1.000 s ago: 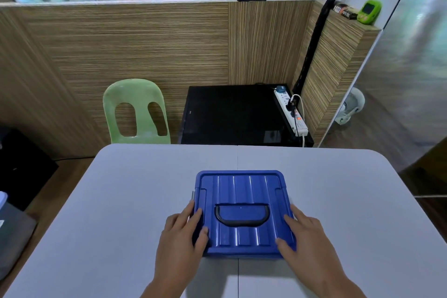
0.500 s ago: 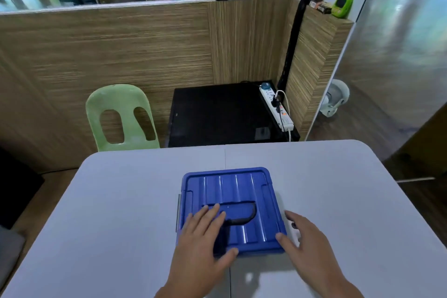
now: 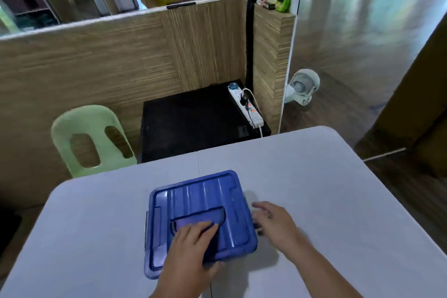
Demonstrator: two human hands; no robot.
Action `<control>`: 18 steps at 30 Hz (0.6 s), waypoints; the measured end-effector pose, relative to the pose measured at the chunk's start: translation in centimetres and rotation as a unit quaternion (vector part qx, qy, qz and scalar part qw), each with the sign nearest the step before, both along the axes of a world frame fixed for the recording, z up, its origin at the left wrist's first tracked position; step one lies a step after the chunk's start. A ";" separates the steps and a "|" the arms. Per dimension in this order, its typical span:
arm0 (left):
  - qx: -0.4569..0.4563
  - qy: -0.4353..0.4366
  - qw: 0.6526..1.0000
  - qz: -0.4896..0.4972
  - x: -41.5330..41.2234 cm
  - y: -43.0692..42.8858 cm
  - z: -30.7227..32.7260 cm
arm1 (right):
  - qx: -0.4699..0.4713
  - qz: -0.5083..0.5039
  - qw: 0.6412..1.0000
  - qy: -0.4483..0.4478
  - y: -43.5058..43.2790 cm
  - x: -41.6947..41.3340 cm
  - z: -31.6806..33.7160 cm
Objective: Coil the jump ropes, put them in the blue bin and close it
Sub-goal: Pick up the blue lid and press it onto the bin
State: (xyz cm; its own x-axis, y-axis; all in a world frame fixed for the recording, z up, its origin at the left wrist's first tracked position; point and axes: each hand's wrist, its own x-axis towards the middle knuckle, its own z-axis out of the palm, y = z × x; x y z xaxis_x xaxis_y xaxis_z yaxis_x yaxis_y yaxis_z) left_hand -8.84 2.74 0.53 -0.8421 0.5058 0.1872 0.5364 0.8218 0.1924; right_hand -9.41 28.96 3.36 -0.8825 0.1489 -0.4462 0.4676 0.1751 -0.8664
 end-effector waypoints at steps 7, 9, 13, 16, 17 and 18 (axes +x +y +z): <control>0.011 -0.019 1.000 -0.018 -0.2 -0.7 0.0 | -0.046 0.004 0.999 0.007 -0.6 -1.0 0.7; 0.007 -0.025 0.999 -0.025 -0.2 -0.5 0.2 | -0.041 0.011 0.999 0.011 -0.5 -1.1 0.5; 0.013 -0.034 0.999 -0.034 -0.2 -0.1 0.5 | -0.045 0.023 0.999 0.016 -0.2 -0.9 0.3; 0.012 -0.043 0.998 -0.034 -0.2 0.1 0.7 | -0.042 0.026 0.999 0.021 -0.2 -0.8 0.4; 0.012 -0.046 0.998 -0.032 -0.2 0.1 0.8 | -0.041 0.025 0.999 0.022 -0.2 -0.8 0.3; 0.011 -0.055 0.998 -0.029 -0.2 0.2 0.9 | -0.040 0.025 0.999 0.021 -0.2 -0.8 0.3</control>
